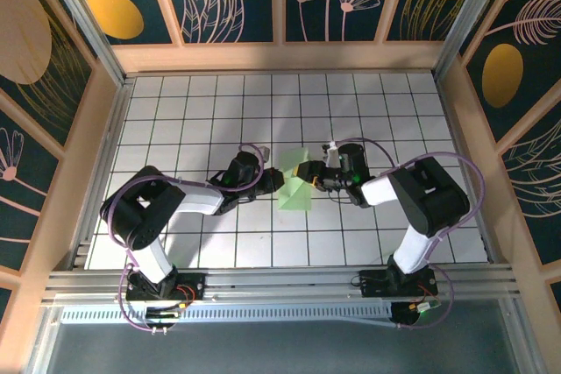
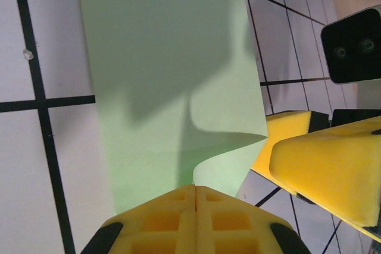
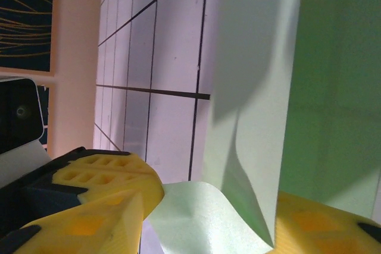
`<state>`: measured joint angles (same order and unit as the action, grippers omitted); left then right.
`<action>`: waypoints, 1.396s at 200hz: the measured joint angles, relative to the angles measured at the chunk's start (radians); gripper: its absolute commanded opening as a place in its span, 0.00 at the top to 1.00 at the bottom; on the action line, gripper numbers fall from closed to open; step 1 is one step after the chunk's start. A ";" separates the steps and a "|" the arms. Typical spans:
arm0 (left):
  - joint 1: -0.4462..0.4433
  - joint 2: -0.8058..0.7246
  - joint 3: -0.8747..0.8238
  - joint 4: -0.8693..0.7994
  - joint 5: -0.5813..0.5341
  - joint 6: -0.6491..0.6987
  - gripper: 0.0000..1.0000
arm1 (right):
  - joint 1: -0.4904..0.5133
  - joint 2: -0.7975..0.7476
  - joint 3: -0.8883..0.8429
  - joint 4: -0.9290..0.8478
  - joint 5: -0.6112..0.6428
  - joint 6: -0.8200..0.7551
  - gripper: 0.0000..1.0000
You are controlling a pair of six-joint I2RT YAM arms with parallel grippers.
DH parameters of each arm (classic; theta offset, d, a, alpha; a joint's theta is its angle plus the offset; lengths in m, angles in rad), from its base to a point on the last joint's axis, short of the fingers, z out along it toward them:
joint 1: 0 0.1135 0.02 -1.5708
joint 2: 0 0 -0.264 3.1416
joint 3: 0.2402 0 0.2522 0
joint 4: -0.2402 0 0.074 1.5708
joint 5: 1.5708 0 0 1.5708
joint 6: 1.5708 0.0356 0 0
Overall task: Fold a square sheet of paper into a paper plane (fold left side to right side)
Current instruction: Turn over the paper at the center of the table.
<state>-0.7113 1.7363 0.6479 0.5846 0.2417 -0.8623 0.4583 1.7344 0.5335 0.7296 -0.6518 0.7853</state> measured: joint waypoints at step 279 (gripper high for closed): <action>0.064 -0.795 -0.306 -0.118 -0.206 -0.035 0.02 | -0.032 -0.207 0.085 -0.164 0.052 -0.126 1.00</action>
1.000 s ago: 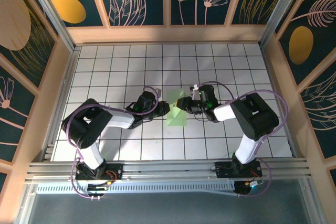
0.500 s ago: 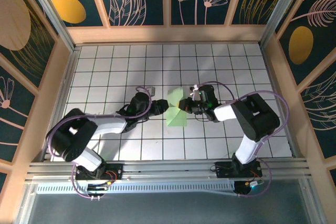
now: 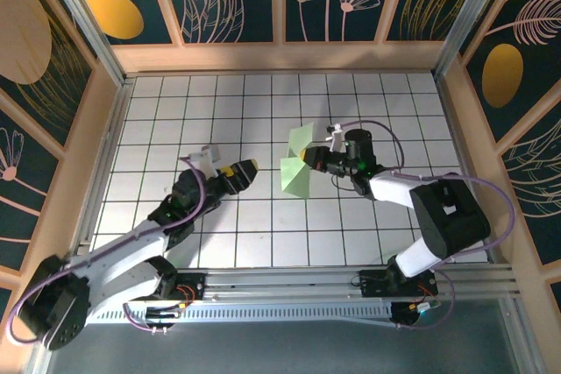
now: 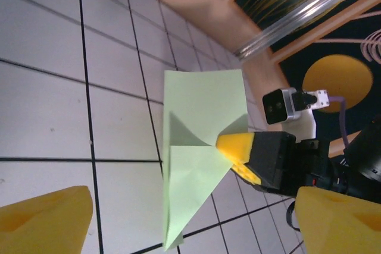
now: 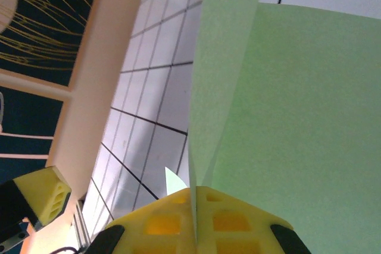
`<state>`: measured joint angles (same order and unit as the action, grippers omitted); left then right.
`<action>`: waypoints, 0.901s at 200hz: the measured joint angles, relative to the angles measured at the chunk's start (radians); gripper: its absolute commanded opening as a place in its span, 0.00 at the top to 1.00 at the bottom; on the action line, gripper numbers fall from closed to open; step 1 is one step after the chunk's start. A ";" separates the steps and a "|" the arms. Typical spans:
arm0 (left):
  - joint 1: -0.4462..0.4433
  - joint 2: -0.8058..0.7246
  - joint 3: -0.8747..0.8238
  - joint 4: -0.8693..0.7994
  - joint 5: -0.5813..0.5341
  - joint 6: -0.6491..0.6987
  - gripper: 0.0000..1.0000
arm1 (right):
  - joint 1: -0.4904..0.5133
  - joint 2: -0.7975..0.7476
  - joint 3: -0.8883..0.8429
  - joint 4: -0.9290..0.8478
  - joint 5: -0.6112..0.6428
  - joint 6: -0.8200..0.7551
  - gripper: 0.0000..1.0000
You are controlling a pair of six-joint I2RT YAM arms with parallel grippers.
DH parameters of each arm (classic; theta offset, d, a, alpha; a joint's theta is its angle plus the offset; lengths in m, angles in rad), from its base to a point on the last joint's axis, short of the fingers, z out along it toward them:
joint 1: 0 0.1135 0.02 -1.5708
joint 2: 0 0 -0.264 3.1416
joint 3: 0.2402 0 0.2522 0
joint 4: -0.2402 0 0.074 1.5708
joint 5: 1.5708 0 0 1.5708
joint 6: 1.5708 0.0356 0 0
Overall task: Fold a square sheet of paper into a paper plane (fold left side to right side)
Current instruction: Turn over the paper at the center of the table.
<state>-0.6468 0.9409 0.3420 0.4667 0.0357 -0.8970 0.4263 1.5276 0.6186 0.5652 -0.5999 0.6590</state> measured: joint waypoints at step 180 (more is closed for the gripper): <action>0.034 0.043 -0.042 0.377 0.344 -0.108 0.01 | -0.005 -0.007 0.032 0.547 -0.320 0.327 1.00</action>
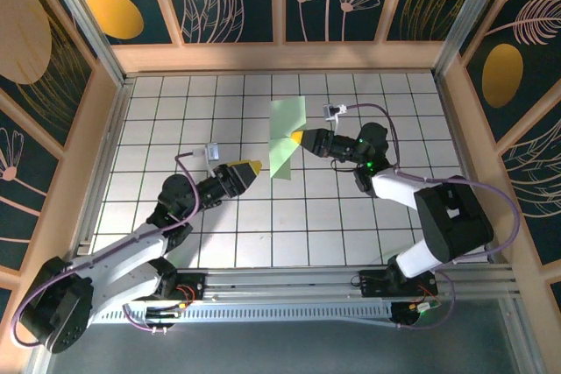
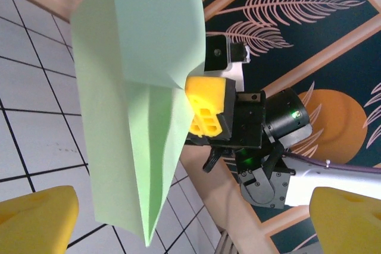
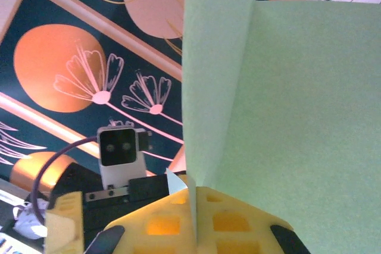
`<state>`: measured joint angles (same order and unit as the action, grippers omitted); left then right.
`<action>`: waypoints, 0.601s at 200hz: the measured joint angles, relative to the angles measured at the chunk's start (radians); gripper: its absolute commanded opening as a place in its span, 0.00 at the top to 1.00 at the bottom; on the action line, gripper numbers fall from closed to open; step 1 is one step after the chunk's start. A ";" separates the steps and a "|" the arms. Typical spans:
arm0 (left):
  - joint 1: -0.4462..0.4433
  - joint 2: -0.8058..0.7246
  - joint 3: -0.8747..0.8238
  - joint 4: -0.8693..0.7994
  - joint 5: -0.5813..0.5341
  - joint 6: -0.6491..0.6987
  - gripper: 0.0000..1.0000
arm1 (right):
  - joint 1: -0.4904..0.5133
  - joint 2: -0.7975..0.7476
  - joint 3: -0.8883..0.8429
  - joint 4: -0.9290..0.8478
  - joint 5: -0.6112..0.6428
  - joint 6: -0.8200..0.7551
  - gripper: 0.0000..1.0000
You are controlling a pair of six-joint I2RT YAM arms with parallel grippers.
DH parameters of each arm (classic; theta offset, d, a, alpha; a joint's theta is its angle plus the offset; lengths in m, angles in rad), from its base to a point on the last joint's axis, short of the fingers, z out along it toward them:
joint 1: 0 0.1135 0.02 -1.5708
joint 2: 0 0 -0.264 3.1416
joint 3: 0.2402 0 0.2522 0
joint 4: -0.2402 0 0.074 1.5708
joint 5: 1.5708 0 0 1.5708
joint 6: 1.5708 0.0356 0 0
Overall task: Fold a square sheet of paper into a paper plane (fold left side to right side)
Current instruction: Turn over the paper at the center of the table.
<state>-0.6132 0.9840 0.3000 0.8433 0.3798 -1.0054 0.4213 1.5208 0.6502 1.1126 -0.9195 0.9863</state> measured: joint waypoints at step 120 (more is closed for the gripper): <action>-0.002 0.261 0.077 0.209 0.074 -0.098 0.30 | 0.073 0.039 0.001 0.112 -0.018 0.076 1.00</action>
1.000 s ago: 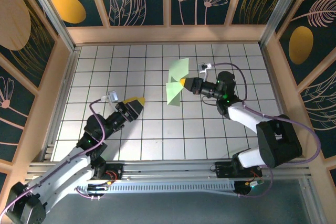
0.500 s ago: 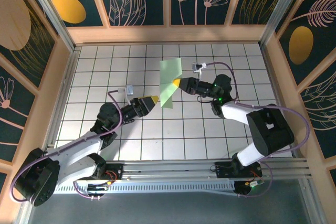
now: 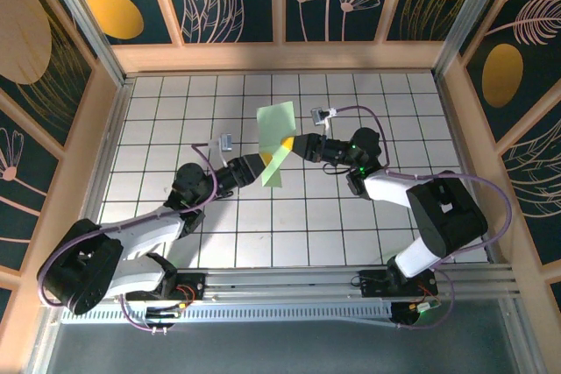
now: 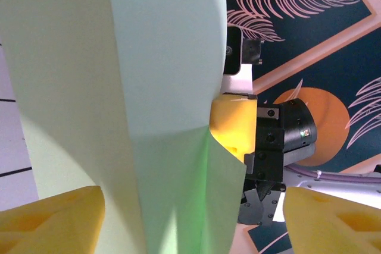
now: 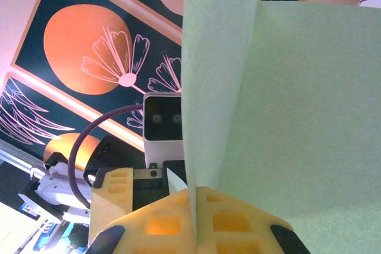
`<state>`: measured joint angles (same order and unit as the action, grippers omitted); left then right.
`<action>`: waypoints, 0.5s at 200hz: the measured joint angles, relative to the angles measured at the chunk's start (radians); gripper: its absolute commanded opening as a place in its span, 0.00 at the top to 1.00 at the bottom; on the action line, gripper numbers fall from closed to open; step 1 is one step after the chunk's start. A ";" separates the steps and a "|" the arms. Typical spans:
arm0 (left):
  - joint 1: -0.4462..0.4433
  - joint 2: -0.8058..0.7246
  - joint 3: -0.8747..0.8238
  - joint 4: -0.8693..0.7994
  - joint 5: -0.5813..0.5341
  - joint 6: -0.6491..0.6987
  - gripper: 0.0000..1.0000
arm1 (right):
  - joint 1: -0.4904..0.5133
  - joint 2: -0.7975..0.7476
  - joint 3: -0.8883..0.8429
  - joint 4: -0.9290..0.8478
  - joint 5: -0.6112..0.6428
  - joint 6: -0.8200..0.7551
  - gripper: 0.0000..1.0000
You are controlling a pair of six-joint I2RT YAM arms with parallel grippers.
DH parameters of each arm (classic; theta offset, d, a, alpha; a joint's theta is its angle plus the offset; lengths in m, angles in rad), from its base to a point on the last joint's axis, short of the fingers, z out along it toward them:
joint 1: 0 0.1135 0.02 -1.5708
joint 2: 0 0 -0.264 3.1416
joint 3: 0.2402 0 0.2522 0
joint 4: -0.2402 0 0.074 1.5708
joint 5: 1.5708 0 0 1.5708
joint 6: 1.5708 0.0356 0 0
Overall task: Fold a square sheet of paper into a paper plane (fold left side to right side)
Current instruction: Turn over the paper at the center of the table.
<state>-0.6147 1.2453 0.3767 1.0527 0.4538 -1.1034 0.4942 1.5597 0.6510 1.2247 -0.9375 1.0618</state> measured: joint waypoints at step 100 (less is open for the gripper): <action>-0.008 0.026 0.003 0.018 -0.017 -0.038 0.82 | 0.003 0.004 0.001 -0.062 0.008 -0.042 0.80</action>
<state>-0.6231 1.2713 0.3801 1.0706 0.4370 -1.1416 0.4976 1.5635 0.6521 1.1629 -0.9291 1.0203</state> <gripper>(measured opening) 0.230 0.170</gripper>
